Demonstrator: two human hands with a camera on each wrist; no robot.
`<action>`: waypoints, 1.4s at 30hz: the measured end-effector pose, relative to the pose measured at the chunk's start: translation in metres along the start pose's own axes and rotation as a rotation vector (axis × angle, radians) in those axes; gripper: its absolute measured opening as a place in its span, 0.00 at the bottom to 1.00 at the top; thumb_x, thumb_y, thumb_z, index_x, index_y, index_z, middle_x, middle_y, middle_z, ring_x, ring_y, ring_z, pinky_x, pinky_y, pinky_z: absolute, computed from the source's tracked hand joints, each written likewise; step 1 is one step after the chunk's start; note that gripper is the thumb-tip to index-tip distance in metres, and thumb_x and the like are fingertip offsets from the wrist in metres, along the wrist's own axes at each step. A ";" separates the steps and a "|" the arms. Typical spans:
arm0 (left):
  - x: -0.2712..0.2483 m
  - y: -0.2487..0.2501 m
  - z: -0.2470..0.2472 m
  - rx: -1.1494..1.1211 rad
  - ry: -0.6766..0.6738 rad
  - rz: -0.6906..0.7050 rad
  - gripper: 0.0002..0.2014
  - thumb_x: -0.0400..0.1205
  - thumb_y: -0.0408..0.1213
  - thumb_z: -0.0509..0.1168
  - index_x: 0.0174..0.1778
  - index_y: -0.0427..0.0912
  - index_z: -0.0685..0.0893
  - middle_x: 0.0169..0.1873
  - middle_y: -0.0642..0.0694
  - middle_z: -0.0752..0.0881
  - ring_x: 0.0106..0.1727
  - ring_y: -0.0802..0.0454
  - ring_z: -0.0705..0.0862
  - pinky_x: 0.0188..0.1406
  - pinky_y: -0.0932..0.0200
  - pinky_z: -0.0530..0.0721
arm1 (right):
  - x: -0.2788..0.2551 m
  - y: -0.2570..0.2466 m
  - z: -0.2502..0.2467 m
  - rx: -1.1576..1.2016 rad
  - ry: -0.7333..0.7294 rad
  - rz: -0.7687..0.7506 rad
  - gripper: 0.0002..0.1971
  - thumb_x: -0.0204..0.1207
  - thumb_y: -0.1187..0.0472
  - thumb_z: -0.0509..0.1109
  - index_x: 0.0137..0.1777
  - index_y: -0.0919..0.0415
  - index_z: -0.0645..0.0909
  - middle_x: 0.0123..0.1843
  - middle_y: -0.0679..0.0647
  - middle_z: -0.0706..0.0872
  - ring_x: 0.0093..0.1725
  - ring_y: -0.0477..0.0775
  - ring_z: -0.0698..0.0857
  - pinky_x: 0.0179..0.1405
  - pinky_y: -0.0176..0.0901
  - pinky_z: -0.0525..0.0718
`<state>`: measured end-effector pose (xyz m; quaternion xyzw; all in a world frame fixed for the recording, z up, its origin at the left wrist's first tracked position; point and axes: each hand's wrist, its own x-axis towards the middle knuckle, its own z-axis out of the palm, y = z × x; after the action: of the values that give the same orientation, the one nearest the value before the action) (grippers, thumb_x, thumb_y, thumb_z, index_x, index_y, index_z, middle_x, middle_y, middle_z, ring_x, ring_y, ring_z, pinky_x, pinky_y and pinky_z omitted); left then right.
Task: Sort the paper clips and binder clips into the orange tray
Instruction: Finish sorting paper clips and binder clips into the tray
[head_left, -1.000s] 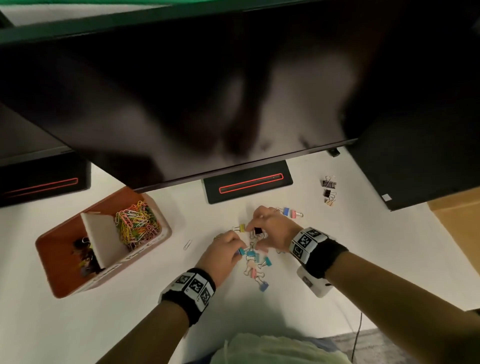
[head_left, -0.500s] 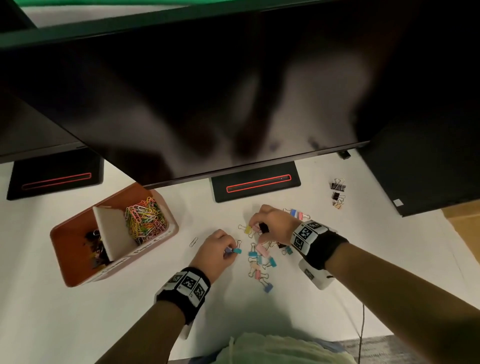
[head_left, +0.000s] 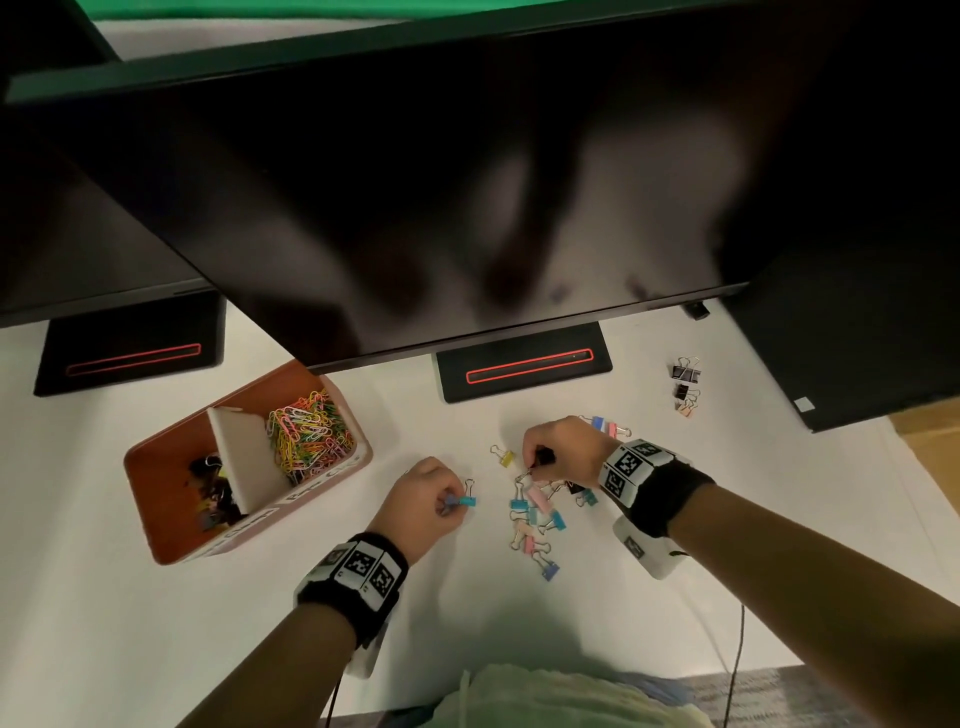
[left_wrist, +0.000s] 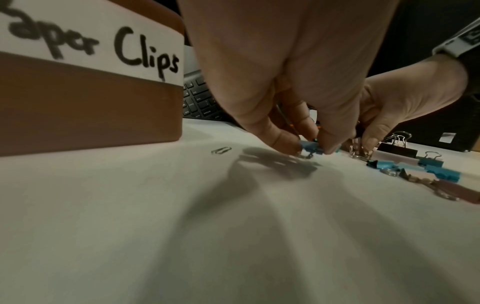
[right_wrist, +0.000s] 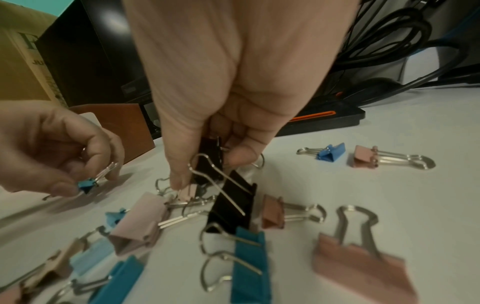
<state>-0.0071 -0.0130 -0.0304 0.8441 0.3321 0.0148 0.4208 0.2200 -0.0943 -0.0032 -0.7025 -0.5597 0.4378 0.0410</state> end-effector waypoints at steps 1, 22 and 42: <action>-0.001 0.001 -0.001 0.005 -0.010 0.004 0.04 0.71 0.29 0.72 0.39 0.38 0.83 0.43 0.51 0.77 0.33 0.62 0.77 0.40 0.70 0.78 | 0.000 -0.001 -0.001 0.008 -0.002 0.003 0.07 0.74 0.61 0.72 0.51 0.58 0.83 0.50 0.54 0.87 0.50 0.52 0.84 0.49 0.35 0.80; 0.051 0.027 0.016 0.228 -0.074 0.092 0.05 0.74 0.33 0.68 0.38 0.42 0.77 0.38 0.50 0.81 0.40 0.53 0.75 0.35 0.69 0.71 | -0.022 0.021 -0.031 0.247 0.215 0.054 0.09 0.70 0.63 0.76 0.43 0.50 0.80 0.45 0.49 0.87 0.45 0.49 0.85 0.47 0.29 0.80; 0.001 0.021 -0.016 -0.172 0.030 -0.131 0.14 0.72 0.28 0.70 0.43 0.54 0.80 0.38 0.54 0.83 0.34 0.56 0.79 0.39 0.63 0.82 | -0.012 -0.036 -0.023 0.195 0.177 -0.105 0.06 0.71 0.65 0.75 0.46 0.57 0.84 0.43 0.46 0.86 0.45 0.48 0.86 0.51 0.35 0.83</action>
<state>0.0005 -0.0106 -0.0054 0.7808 0.3906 0.0285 0.4869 0.2083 -0.0810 0.0380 -0.7008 -0.5446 0.4236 0.1811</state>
